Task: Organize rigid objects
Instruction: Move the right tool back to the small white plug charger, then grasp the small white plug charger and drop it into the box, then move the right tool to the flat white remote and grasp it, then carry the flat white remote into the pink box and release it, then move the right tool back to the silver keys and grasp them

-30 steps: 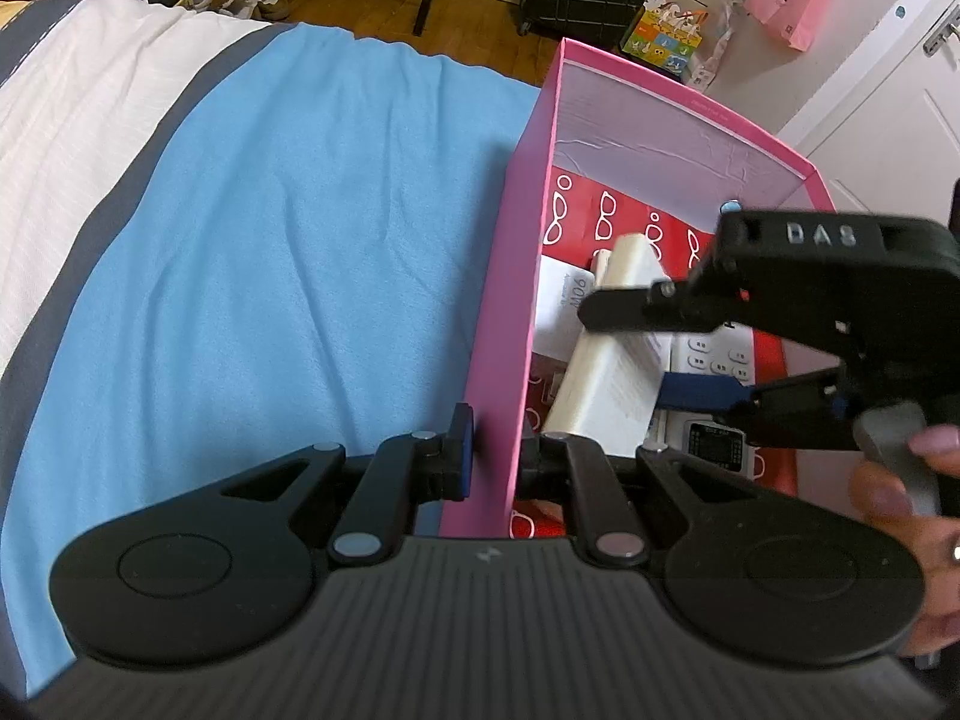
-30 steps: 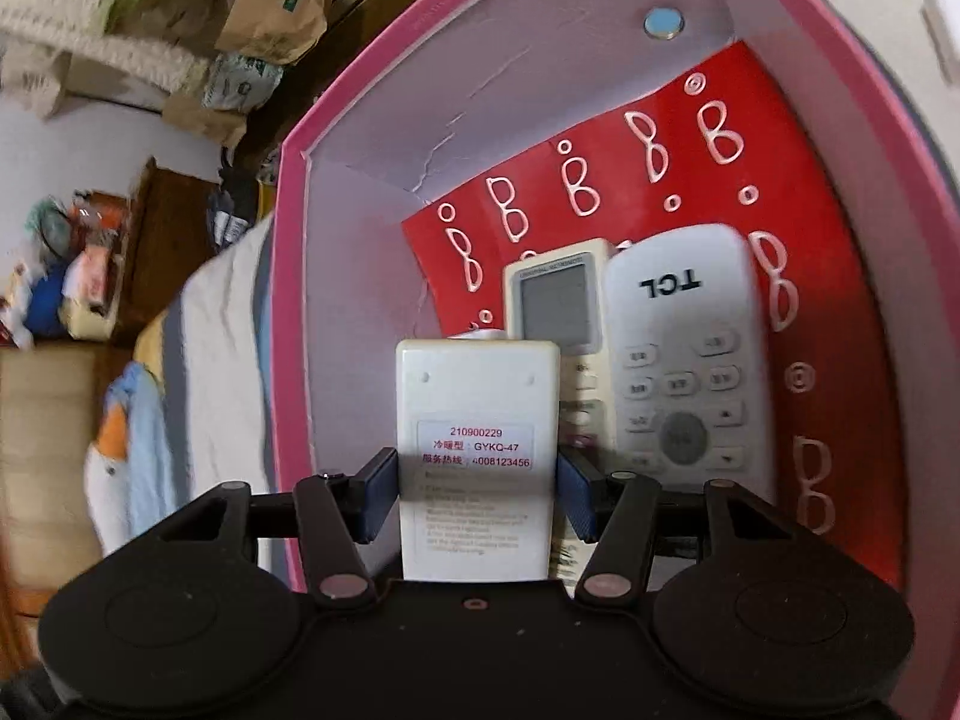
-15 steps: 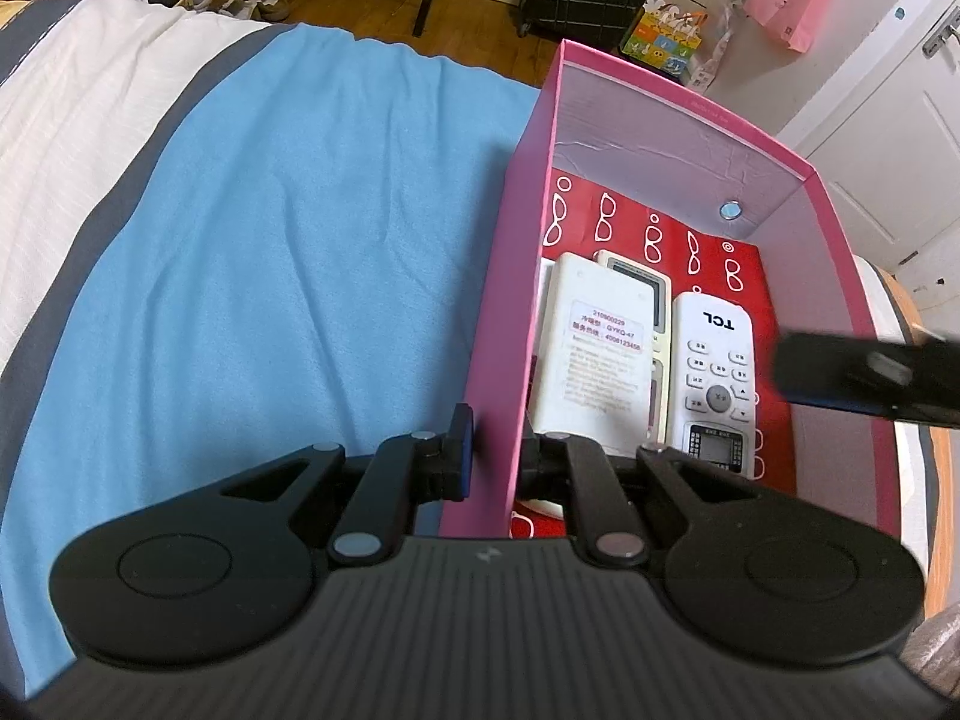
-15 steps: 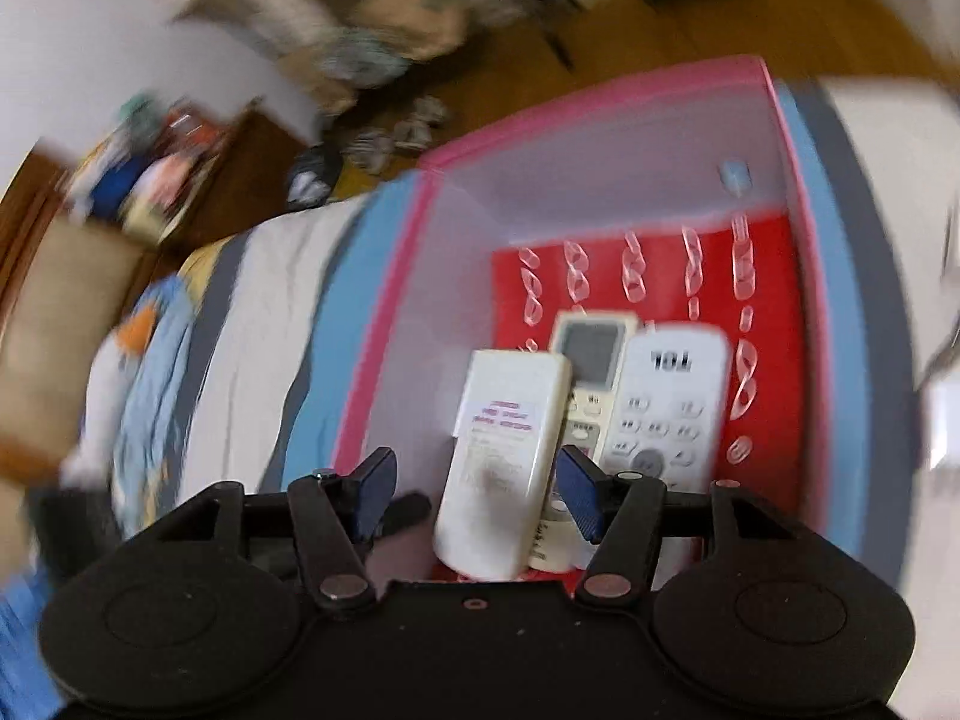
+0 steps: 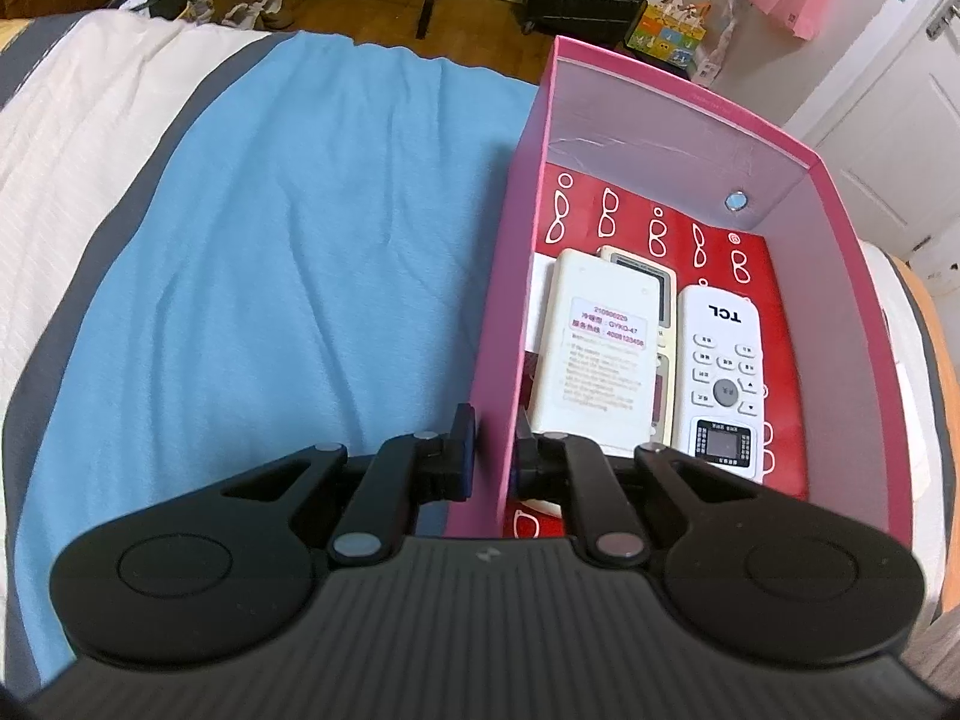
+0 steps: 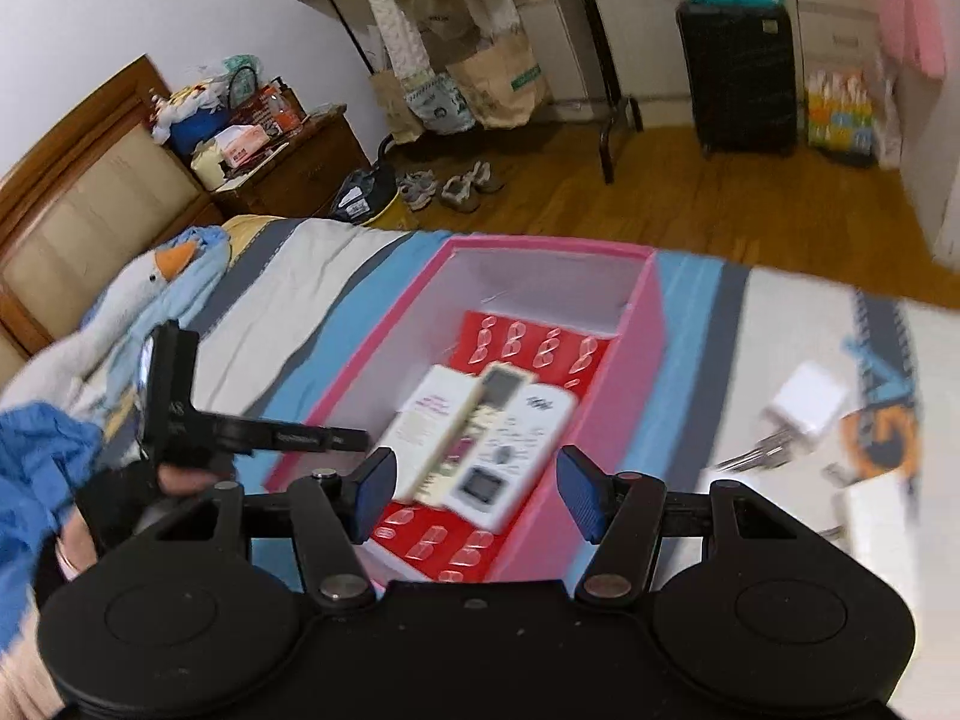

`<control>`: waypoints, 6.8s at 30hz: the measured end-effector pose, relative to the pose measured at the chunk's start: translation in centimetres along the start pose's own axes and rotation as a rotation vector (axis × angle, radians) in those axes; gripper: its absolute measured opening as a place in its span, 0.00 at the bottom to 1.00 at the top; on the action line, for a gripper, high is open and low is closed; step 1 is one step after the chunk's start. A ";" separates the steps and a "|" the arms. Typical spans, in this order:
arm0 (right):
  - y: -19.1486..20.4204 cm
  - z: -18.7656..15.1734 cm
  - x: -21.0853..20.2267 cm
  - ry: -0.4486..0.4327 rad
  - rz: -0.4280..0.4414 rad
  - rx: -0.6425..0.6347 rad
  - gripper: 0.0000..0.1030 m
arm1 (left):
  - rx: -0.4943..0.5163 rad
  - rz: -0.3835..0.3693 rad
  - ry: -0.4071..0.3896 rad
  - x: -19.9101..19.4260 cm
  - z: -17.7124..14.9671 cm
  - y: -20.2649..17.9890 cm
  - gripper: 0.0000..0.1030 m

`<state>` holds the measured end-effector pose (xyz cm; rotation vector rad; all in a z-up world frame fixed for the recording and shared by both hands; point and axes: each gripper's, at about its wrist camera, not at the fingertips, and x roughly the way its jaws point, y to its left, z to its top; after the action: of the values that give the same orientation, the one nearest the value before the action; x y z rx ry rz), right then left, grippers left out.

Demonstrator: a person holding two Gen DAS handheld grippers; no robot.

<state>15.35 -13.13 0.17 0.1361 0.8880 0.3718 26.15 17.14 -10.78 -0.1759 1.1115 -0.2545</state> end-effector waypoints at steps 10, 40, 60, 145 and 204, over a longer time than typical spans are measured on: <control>-5.8 -1.8 -0.4 -0.096 -0.202 -0.169 0.74 | 0.136 0.032 0.011 -0.1 0.0 -1.2 0.10; -10.8 -5.0 8.4 -0.007 -0.211 0.140 0.55 | 0.175 0.038 0.029 0.4 0.0 -1.7 0.10; 6.8 2.4 12.6 0.389 0.100 -0.194 0.55 | 0.128 0.021 0.005 -0.2 0.1 -1.2 0.10; -11.9 -3.9 1.6 -0.132 0.128 0.204 0.56 | 0.056 0.034 -0.036 -0.6 0.2 -1.0 0.06; -9.9 2.4 2.9 -0.084 -0.074 0.064 0.73 | 0.200 0.042 -0.015 -0.1 0.3 -2.1 0.07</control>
<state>21.50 -21.15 -3.09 0.1763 0.8199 0.2668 26.12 15.14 -10.04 0.0236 1.0664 -0.3245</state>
